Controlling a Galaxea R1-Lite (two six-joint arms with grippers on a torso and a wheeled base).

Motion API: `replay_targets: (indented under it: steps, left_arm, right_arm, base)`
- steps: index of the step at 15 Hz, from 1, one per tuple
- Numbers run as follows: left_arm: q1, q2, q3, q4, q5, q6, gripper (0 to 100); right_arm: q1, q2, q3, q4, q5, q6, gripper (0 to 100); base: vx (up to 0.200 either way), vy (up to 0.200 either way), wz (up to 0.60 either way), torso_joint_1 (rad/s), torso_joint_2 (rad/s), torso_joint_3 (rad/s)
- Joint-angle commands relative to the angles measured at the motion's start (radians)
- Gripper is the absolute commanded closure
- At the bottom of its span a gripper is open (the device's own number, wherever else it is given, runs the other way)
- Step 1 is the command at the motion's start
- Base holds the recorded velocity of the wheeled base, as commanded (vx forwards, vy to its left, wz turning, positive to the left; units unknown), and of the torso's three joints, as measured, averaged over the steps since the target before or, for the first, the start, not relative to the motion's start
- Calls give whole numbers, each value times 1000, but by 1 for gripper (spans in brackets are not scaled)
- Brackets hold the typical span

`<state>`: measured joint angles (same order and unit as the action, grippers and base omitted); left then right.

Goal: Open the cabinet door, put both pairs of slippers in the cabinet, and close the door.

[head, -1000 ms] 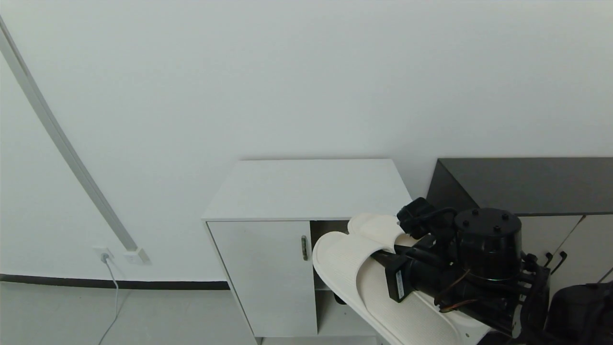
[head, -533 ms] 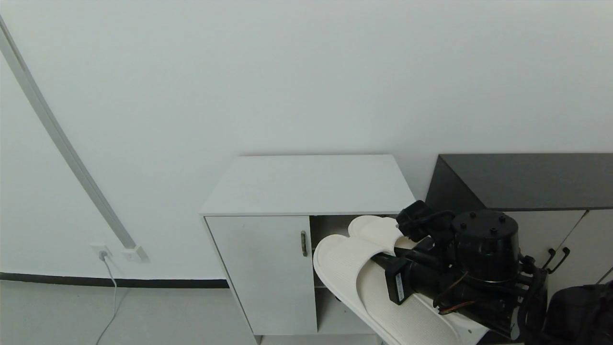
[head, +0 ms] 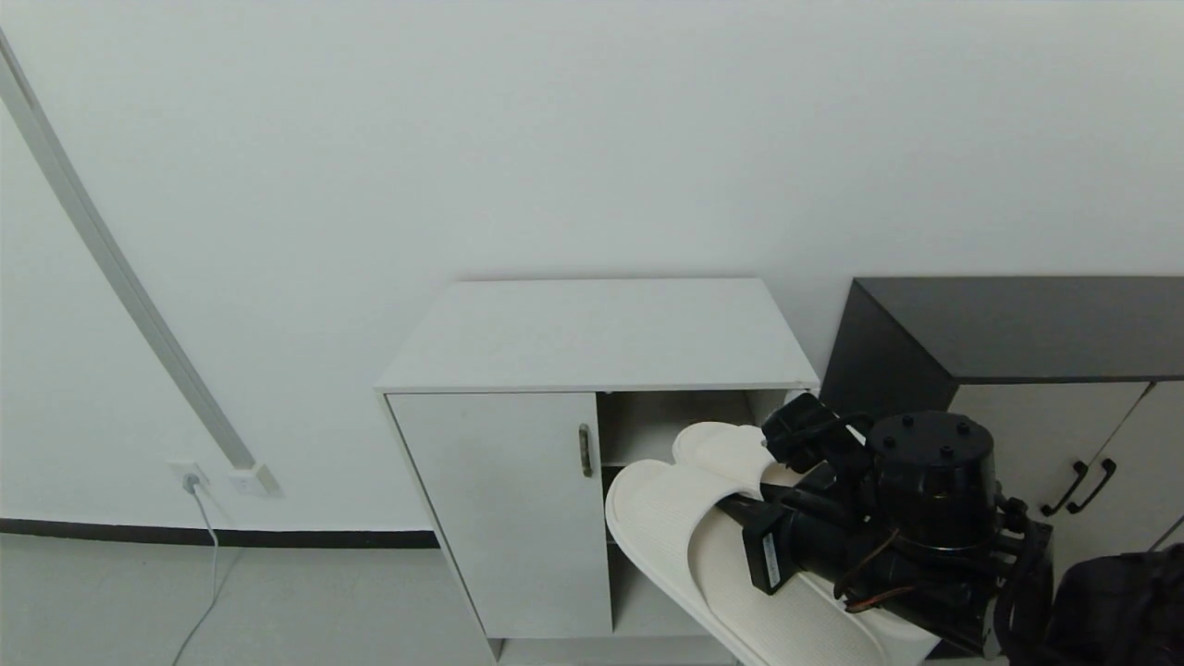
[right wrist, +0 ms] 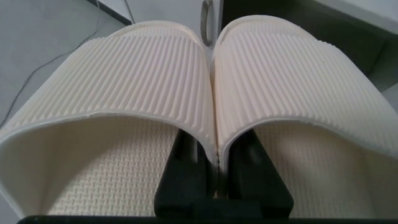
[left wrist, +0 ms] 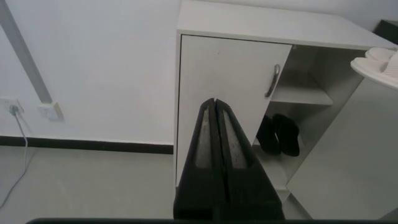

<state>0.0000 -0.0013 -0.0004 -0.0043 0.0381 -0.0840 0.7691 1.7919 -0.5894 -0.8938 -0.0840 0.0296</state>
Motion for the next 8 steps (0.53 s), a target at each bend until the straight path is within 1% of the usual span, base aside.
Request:
replay_targets:
  steps: [1,4,8]
  left_arm:
    - [0,1,-1,0,0,0,100]
    - [2,1,-1,0,0,0,100]
    - [0,1,0,0,0,0,100]
  right_arm:
    - [1,12,0,0,0,0,100]
    - [1,17,0,0,-2,1,100]
    - [1,17,0,0,-3,0,100]
  base:
    - [0,0,0,-154,373,207]
    - [0,0,0,-193,448,248]
    - [0,0,0,-226,544,316]
